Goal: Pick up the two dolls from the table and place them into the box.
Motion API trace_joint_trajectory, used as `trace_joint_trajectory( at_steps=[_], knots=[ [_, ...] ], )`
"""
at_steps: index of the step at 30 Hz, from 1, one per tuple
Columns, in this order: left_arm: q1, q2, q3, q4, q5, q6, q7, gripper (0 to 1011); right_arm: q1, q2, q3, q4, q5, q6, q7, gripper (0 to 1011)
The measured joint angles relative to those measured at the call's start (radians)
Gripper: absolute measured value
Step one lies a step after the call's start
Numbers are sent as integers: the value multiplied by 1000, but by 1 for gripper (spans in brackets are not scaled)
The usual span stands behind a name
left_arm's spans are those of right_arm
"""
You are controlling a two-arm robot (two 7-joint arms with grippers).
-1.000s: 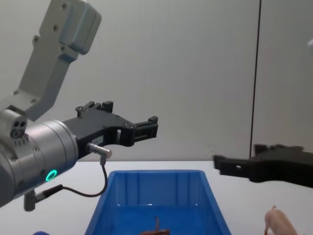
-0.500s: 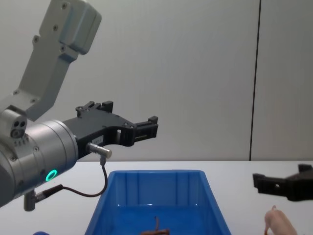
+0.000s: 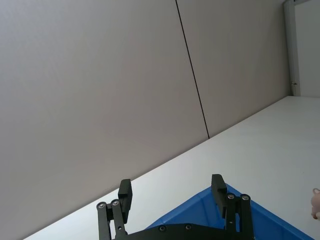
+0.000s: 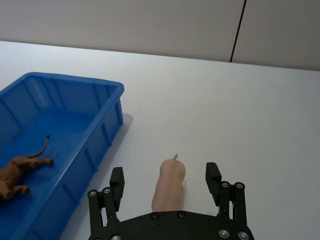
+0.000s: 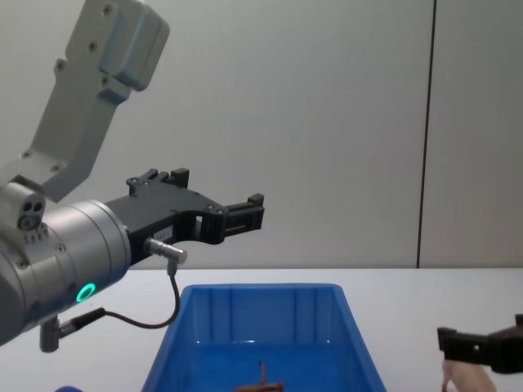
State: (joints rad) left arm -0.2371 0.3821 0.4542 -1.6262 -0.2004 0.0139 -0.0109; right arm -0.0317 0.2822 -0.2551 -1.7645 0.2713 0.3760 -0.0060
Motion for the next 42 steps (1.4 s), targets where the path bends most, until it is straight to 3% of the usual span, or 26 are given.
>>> trace_joint_trajectory(
  at_steps=[17, 29, 30, 38, 42],
  knots=[
    [0, 0, 0, 0, 0, 0, 0, 1001, 6, -32, -8, 60, 10, 33, -15, 995],
    [0, 0, 0, 0, 0, 0, 0, 1001, 8, -41, -9, 83, 10, 38, -14, 704],
    [0, 0, 0, 0, 0, 0, 0, 1001, 8, -41, -9, 85, 10, 39, -13, 632],
    [0, 0, 0, 0, 0, 0, 0, 1001, 5, -43, -7, 87, 9, 39, -11, 384],
    [0, 0, 0, 0, 0, 0, 0, 1001, 3, -44, -5, 87, 9, 39, -11, 371]
  ],
)
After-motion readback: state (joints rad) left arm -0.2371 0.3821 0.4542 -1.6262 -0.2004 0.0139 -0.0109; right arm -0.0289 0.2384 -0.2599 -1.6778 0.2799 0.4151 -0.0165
